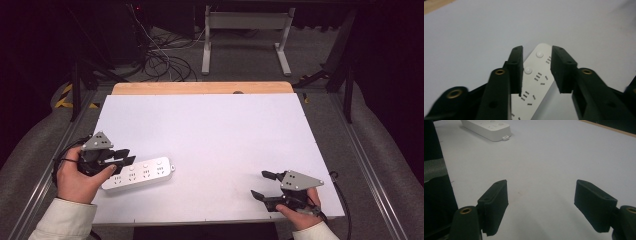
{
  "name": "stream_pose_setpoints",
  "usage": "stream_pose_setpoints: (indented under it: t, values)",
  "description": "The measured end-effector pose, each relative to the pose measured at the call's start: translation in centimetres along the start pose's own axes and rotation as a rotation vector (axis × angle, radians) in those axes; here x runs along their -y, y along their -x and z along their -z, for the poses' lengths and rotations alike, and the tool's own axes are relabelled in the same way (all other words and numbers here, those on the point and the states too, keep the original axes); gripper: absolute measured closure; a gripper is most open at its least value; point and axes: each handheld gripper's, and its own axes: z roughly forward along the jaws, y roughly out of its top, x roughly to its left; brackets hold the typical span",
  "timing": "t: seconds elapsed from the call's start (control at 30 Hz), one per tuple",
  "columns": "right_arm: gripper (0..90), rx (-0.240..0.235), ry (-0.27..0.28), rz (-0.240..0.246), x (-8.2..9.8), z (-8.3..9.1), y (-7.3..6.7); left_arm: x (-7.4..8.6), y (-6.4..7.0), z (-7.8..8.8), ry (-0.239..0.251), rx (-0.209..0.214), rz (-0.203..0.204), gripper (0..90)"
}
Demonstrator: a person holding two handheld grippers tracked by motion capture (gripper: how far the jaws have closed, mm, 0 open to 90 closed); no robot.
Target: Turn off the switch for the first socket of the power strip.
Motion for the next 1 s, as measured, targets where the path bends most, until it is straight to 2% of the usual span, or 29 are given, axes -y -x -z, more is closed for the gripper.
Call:
stream_pose_setpoints:
  t: [0.03, 0.23, 0.33, 0.4, 0.5, 0.53, 0.63, 0.83, 1.0]
  values:
    - [27.7, 0.0, 0.001, 0.0, 0.0, 0.0, 0.0, 0.0, 0.2, 0.0, 0.021, 0.003, -0.001, 57.3]
    - [27.7, -0.001, 0.003, 0.001, 0.0, 0.0, 0.0, -0.4, 1.6, 0.5, 0.143, 0.027, -0.039, 42.1]
    - [27.7, -0.001, 0.005, -0.002, 0.0, 0.0, 0.0, -0.6, 2.2, 0.5, 0.213, 0.067, -0.038, 33.7]
    - [27.7, 0.0, 0.004, -0.002, 0.0, 0.0, 0.0, -0.5, 2.6, 0.5, 0.263, 0.093, -0.036, 29.3]
    - [27.7, -0.002, 0.006, -0.002, 0.0, 0.0, 0.0, -0.4, 3.3, 0.2, 0.325, 0.112, -0.042, 28.1]
    - [27.7, -0.002, 0.006, -0.003, 0.0, 0.0, 0.0, -0.4, 3.6, 0.1, 0.337, 0.108, -0.042, 27.5]
    - [27.7, 0.0, 0.005, -0.003, 0.0, 0.1, 0.0, -0.1, 4.3, -0.7, 0.367, 0.134, -0.054, 24.7]
    - [27.7, -0.002, 0.006, -0.003, 0.0, 0.1, 0.0, 0.7, 5.3, -2.9, 0.427, 0.172, -0.042, 20.8]
    - [27.7, -0.003, 0.005, -0.002, 0.0, 0.1, 0.0, 1.6, 6.0, -4.4, 0.436, 0.203, -0.056, 17.9]
